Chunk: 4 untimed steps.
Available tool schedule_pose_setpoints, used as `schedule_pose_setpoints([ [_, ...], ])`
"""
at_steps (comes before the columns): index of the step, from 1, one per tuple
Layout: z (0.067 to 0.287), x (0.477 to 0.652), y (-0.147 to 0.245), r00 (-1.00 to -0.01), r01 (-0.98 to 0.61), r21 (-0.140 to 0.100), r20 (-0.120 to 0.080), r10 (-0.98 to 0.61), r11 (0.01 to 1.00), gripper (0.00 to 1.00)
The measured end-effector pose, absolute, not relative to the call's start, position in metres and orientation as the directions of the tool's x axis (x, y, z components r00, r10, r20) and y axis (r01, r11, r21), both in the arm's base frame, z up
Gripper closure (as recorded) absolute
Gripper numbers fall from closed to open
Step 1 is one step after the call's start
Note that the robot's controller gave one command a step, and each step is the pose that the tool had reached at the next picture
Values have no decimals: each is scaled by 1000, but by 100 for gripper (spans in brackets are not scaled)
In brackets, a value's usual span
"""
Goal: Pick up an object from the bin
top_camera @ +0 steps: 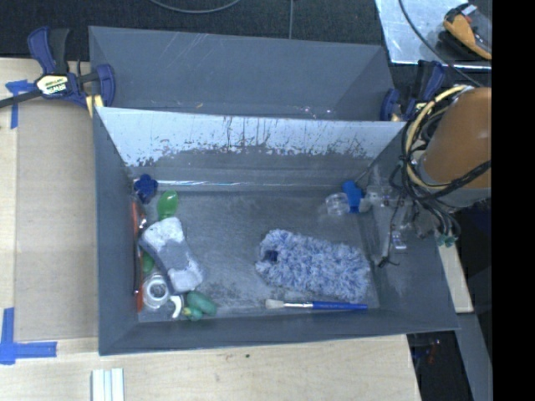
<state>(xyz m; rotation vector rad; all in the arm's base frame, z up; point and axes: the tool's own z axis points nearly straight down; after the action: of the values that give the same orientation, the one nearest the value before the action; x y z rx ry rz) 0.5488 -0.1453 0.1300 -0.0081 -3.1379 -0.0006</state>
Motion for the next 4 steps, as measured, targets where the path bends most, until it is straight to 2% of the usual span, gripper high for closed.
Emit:
schedule_pose_setpoints([
  [1, 134, 551, -145, -1000, 0, -1, -4, 0, 1000, 0],
  [2, 72, 582, -85, -993, -119, -1, -5, -119, 993, 0],
  [3, 112, 558, -69, -998, 68, -3, -6, 67, 998, 0],
  [4, 100, 569, -28, -960, -279, -3, -8, -279, 960, 0],
])
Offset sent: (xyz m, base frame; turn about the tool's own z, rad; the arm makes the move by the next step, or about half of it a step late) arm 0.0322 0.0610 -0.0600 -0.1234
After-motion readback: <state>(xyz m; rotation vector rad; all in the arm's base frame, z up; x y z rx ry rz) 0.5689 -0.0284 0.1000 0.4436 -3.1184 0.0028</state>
